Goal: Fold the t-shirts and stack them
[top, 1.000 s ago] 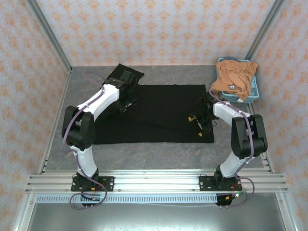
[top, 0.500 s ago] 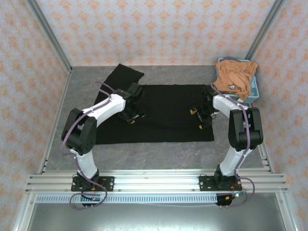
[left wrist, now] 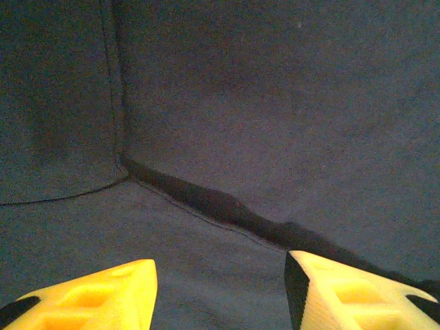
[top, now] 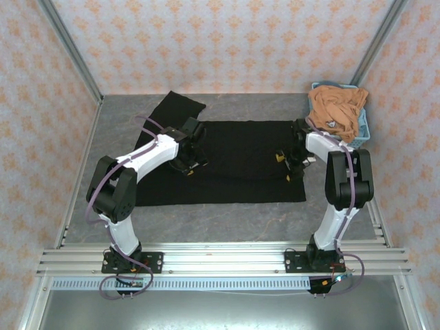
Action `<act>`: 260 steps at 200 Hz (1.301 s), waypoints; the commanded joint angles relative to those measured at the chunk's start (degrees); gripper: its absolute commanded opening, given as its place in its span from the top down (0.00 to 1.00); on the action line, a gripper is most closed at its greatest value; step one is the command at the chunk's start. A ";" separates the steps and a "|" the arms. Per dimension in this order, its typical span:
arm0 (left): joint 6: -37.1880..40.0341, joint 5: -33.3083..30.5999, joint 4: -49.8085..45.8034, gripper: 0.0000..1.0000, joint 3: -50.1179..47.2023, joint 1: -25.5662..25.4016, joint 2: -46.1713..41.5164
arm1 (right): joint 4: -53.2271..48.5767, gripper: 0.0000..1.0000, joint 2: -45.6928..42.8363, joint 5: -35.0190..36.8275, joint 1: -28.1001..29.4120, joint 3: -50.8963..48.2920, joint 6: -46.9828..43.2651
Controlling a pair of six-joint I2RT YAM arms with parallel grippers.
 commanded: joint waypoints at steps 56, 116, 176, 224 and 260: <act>2.43 -3.77 -4.05 0.48 -4.68 3.19 -5.90 | 0.35 0.27 6.55 3.76 -0.36 7.99 3.21; 1.27 0.40 -3.21 0.54 -15.89 14.97 -12.69 | -1.19 0.31 0.56 11.02 -0.36 7.47 -6.53; -1.47 3.71 1.40 0.57 -17.45 22.41 -10.31 | -0.21 0.35 -10.20 6.41 2.10 -0.95 -13.51; 2.31 -0.96 2.61 0.67 -10.61 27.52 -2.68 | 3.36 0.35 -9.63 0.29 3.86 -9.11 -11.02; 6.23 -5.03 -0.52 0.70 1.97 28.65 4.72 | 1.18 0.36 -8.13 0.91 3.86 -10.48 -11.40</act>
